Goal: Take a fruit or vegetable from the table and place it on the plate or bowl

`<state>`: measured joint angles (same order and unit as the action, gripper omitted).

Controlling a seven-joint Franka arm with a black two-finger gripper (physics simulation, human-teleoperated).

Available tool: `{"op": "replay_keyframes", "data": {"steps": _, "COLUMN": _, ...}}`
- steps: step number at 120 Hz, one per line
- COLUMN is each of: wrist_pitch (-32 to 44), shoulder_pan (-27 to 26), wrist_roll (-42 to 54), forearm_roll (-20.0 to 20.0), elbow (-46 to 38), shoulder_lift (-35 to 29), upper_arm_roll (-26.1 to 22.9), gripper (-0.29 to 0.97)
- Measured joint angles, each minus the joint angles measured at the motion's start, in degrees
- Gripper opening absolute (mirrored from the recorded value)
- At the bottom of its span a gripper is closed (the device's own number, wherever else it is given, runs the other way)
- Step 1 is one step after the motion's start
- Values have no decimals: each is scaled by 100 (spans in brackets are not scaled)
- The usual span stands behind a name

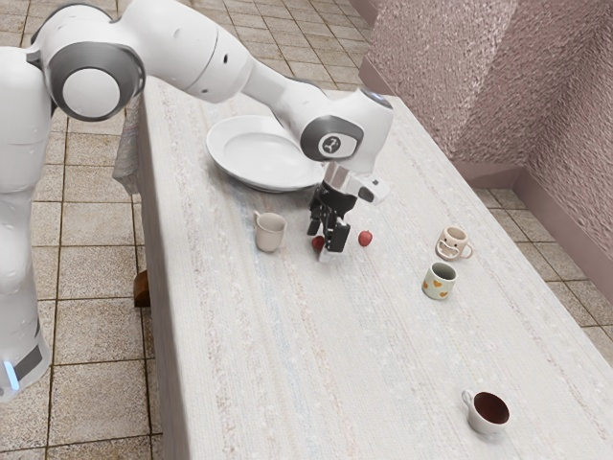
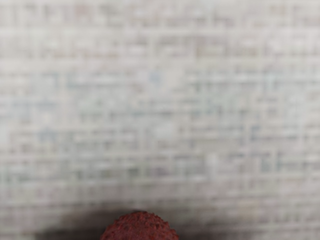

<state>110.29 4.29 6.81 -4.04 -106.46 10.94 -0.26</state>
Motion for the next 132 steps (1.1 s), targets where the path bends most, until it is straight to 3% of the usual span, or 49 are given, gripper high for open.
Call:
{"op": "replay_keyframes", "data": {"steps": 23, "wrist_pitch": 9, "shoulder_pan": -9, "wrist_roll": -16, "forearm_roll": 2, "elbow": 22, "shoulder_lift": -2, "upper_arm_roll": 0, "gripper": 35}}
{"op": "replay_keyframes", "data": {"steps": 36, "wrist_pitch": 12, "shoulder_pan": -7, "wrist_roll": -25, "forearm_roll": 4, "elbow": 33, "shoulder_lift": -1, "upper_arm_roll": 0, "gripper": 24}}
{"op": "replay_keyframes", "data": {"steps": 74, "wrist_pitch": 9, "shoulder_pan": 1, "wrist_roll": -29, "forearm_roll": 41, "elbow": 239, "shoulder_lift": 31, "upper_arm_roll": -36, "gripper": 16}}
{"op": "replay_keyframes", "data": {"steps": 94, "wrist_pitch": -78, "shoulder_pan": -12, "wrist_roll": -20, "forearm_roll": 281, "elbow": 690, "shoulder_lift": -126, "upper_arm_roll": -7, "gripper": 16}}
{"op": "replay_keyframes", "data": {"steps": 116, "wrist_pitch": -578, "shoulder_pan": -204, "wrist_roll": 51, "forearm_roll": 649, "elbow": 430, "shoulder_lift": -1322, "upper_arm_roll": 1130, "gripper": 16}}
{"op": "replay_keyframes", "data": {"steps": 132, "wrist_pitch": -916, "shoulder_pan": 125, "wrist_roll": 98, "forearm_roll": 773, "elbow": -41, "shoulder_lift": -1530, "upper_arm_roll": 1719, "gripper": 16}}
